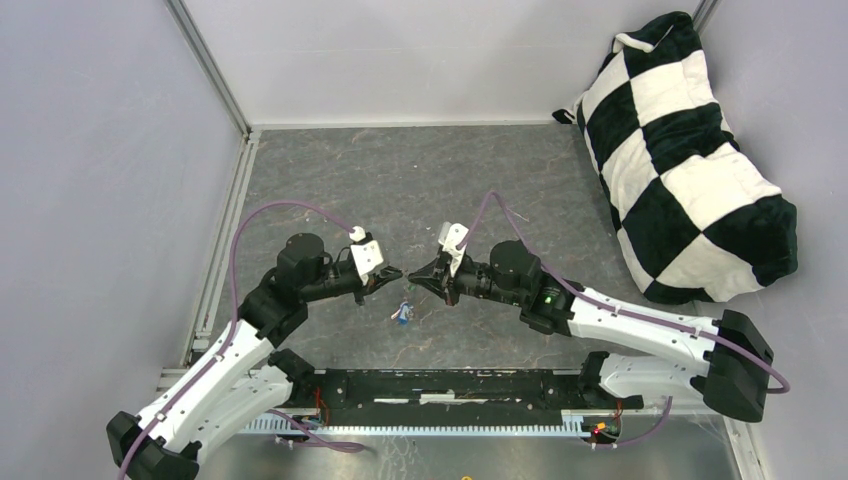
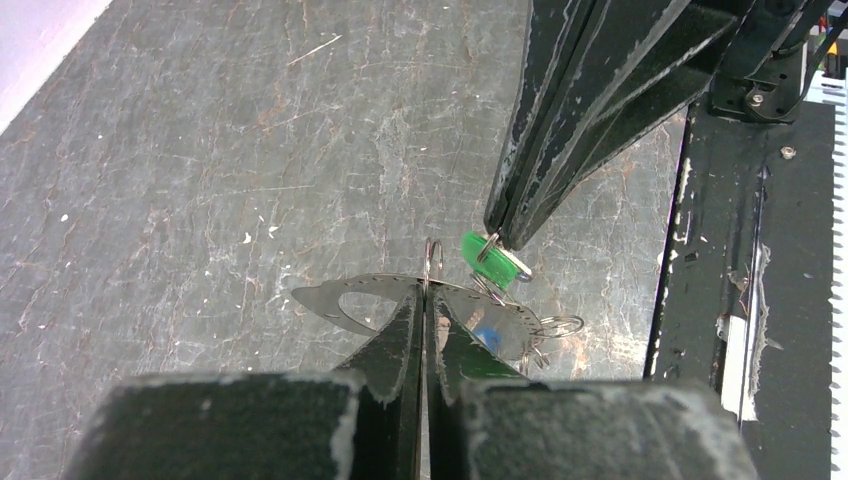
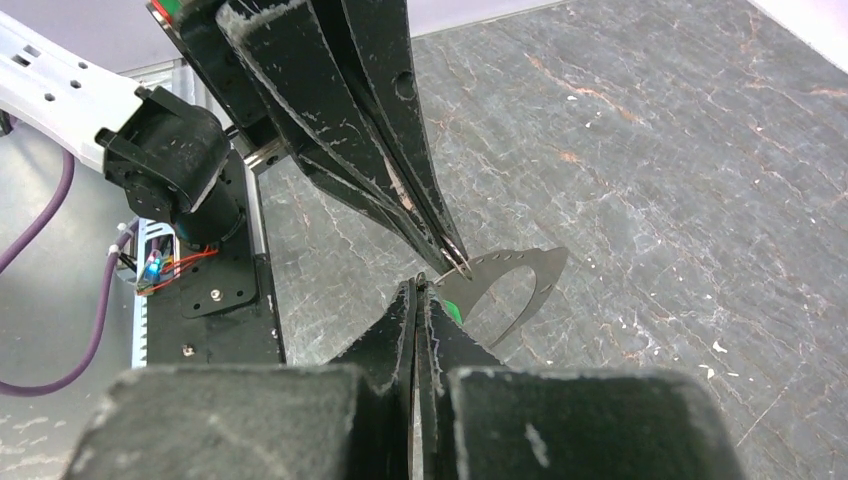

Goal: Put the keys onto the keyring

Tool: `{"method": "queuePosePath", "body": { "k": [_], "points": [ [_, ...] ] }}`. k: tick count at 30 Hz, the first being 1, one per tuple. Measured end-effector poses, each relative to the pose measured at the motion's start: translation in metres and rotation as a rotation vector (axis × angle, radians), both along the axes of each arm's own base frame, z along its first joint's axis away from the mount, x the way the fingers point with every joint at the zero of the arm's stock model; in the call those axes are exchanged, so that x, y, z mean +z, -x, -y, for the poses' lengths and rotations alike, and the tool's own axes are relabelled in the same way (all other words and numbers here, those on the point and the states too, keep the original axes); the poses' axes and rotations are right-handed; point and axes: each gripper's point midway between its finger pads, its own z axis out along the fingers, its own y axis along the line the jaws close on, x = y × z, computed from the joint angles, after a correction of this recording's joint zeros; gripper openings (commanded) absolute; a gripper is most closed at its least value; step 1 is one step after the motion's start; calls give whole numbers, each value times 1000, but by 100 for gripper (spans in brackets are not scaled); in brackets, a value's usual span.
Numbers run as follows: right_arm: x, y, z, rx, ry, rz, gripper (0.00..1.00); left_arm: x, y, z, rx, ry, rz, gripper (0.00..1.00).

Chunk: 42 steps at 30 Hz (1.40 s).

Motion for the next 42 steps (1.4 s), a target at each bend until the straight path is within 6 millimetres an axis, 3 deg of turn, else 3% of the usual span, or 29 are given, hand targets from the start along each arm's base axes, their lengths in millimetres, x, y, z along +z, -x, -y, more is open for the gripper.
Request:
{"method": "queuePosePath", "body": {
  "k": [23,34,42],
  "points": [
    [-5,-9,-9,-38,12,-2,0,-4,-4,0,25,-18,-1,2],
    [6,-14,-11,-73,-40,-8,0,-3,-4,1,23,-15,5,2],
    [0,-15,-13,-79,-29,-23,0,-3,-5,0,27,-16,6,2]
  ]
}}
